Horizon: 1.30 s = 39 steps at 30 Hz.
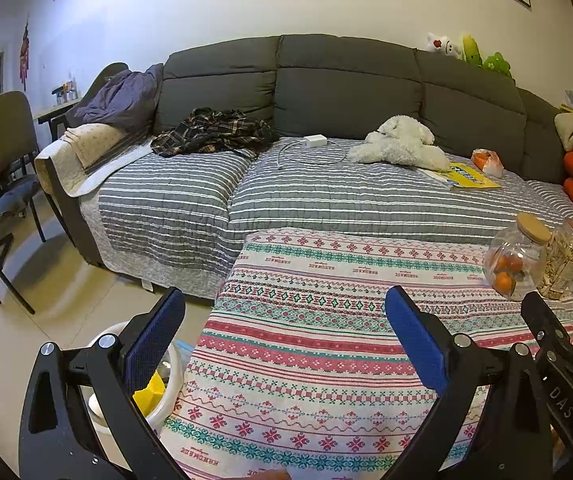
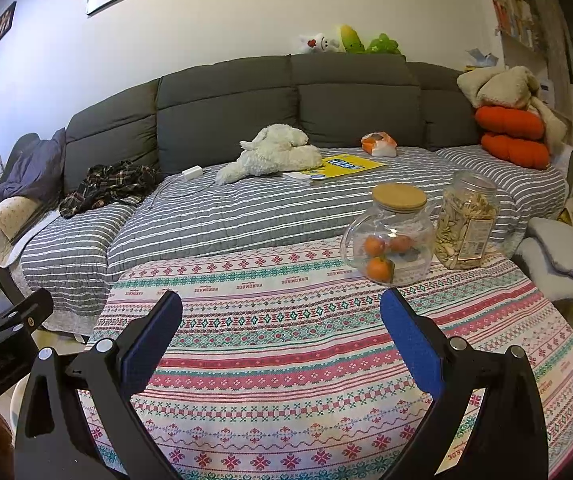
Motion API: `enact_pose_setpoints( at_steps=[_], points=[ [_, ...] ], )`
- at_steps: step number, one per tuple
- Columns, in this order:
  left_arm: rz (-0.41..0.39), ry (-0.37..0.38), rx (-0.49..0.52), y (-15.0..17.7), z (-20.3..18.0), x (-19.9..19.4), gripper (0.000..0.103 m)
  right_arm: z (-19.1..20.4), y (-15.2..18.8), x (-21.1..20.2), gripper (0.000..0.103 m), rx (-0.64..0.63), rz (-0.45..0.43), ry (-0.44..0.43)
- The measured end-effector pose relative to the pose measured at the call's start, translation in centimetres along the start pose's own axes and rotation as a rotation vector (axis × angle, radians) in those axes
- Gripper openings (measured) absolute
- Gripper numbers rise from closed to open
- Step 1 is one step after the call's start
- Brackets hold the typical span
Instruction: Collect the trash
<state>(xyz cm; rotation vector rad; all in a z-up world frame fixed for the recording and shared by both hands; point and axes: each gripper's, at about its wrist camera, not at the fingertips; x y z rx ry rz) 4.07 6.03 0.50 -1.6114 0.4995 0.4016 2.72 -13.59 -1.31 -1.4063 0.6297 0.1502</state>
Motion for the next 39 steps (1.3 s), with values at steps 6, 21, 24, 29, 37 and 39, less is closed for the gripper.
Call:
enact_pose_setpoints(
  at_steps=[6,21,24,29,37,39],
  points=[
    [0.011,0.002,0.001,0.01,0.18,0.18,0.096,0.09,0.11,0.11,0.096,-0.002,0.009,-0.003],
    [0.01,-0.007,0.026,0.26,-0.18,0.29,0.096,0.14,0.25,0.37,0.096,-0.005,0.022,-0.004],
    [0.008,-0.001,0.031,0.26,-0.19,0.26,0.096,0.16,0.33,0.47,0.096,-0.005,0.026,-0.003],
    [-0.002,0.013,0.036,0.34,-0.36,0.2,0.094,0.01,0.34,0.57,0.096,-0.002,0.029,-0.002],
    [-0.008,0.03,0.03,0.37,-0.15,0.27,0.09,-0.06,0.32,0.62,0.096,-0.002,0.028,-0.002],
    [-0.007,0.035,0.038,0.39,-0.29,0.28,0.09,-0.07,0.31,0.56,0.096,-0.001,0.025,0.002]
  ],
)
Point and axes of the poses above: each gripper's, at about its wrist camera, not at the fingertips, and x roughly the way its jaws point, z to its left, y to its underside, and after that the axes turned 12 degrees about y, right-handed
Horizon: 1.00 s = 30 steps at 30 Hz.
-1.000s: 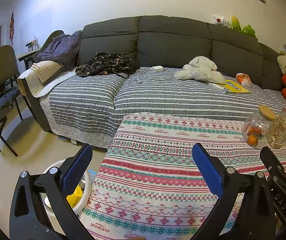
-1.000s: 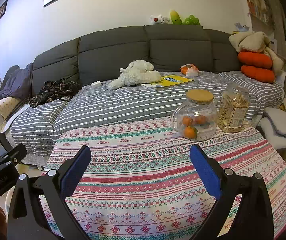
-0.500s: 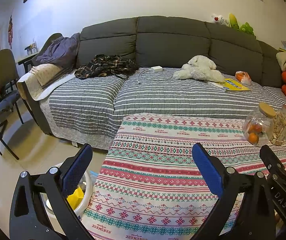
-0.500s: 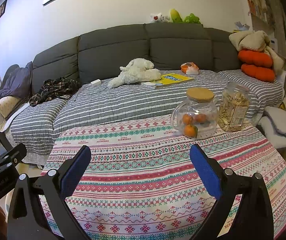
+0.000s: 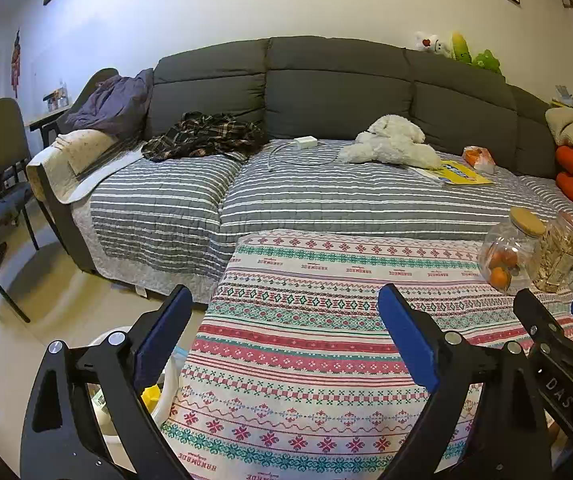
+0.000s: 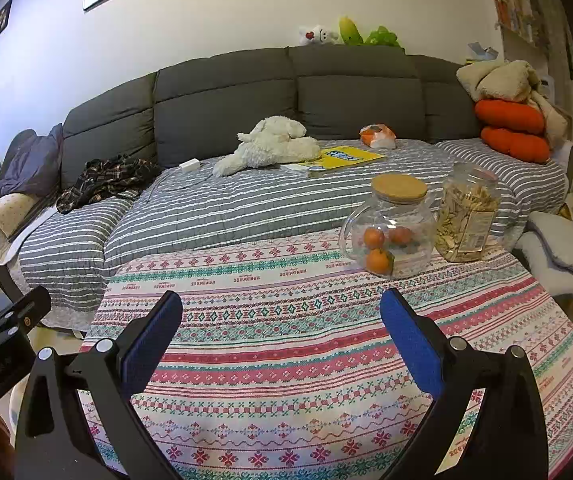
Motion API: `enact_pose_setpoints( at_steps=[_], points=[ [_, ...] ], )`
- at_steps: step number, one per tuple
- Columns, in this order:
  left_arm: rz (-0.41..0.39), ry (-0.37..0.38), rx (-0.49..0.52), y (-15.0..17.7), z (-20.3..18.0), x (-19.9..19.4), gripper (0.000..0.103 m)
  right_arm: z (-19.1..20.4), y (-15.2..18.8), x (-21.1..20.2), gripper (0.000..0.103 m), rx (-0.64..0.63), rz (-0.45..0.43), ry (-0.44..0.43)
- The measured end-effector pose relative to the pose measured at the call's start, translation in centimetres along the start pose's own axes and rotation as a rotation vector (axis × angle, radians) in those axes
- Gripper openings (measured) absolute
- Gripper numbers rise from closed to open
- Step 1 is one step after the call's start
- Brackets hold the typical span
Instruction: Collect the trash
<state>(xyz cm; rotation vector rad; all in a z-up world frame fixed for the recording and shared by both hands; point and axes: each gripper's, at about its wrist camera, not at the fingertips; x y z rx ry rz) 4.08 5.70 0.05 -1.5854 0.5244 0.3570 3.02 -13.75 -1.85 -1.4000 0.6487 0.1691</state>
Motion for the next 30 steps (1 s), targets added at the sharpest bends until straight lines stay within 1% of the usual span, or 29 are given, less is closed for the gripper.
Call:
enact_pose_setpoints(
  at_steps=[14,19,23,30],
  points=[
    [0.005,0.021,0.006,0.03,-0.25,0.05,0.089,-0.22,-0.12,0.01,0.096,0.011,-0.004,0.016],
    [0.014,0.034,0.004,0.05,-0.39,0.12,0.092,-0.17,-0.13,0.0,0.096,0.012,-0.003,0.017],
    [0.013,0.03,-0.002,-0.03,-0.34,0.11,0.096,-0.17,-0.14,-0.06,0.096,0.014,-0.004,0.018],
    [0.027,0.03,-0.023,-0.02,0.05,0.26,0.096,-0.14,-0.14,-0.14,0.096,0.014,-0.004,0.019]
  ],
)
Point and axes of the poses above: each gripper's, at about its wrist camera, not at the fingertips, and x roughly the way its jaws point, z to its left, y to its underside, and after that the axes turned 12 degrees about y, right-handed
